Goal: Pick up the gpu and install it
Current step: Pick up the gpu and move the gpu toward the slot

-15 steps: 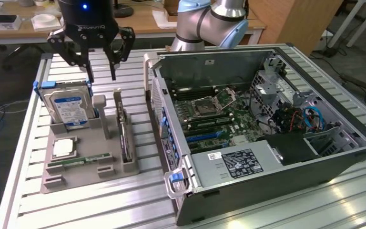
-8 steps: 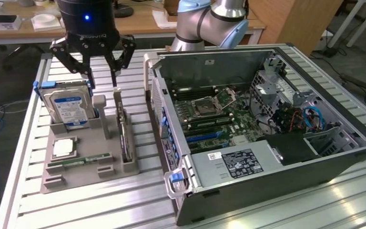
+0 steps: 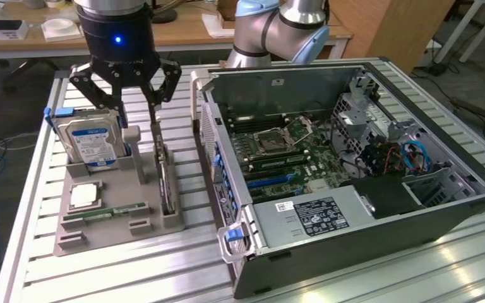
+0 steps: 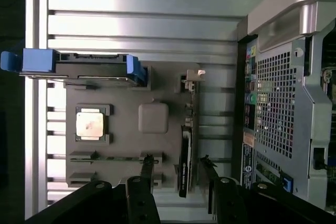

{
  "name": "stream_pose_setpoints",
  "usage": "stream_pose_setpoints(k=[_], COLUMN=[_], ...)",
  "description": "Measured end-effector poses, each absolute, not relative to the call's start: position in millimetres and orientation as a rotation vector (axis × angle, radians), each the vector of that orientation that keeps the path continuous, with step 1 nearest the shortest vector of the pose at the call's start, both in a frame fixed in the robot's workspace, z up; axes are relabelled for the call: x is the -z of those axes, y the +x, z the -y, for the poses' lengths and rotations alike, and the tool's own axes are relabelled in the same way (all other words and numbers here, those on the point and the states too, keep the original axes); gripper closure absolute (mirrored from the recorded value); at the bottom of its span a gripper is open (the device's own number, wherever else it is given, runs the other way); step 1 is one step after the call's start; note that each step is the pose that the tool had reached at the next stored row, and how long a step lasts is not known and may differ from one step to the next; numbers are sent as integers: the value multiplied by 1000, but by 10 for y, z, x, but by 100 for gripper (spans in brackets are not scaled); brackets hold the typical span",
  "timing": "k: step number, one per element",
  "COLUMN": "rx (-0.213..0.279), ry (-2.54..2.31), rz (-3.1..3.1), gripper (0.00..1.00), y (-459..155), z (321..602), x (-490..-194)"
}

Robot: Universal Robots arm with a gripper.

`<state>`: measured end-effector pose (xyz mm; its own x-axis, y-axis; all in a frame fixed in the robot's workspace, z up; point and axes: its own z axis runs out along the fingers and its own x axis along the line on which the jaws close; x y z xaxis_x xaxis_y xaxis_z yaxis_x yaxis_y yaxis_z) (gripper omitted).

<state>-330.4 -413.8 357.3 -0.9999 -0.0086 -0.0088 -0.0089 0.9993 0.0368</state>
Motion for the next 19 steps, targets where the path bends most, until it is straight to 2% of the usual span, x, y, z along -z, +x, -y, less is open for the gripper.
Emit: stream_pose_setpoints(k=[19], rx=[-58], ry=[-14], rz=[-3132], gripper=[53], y=[-3217], z=[4194], x=[-3353])
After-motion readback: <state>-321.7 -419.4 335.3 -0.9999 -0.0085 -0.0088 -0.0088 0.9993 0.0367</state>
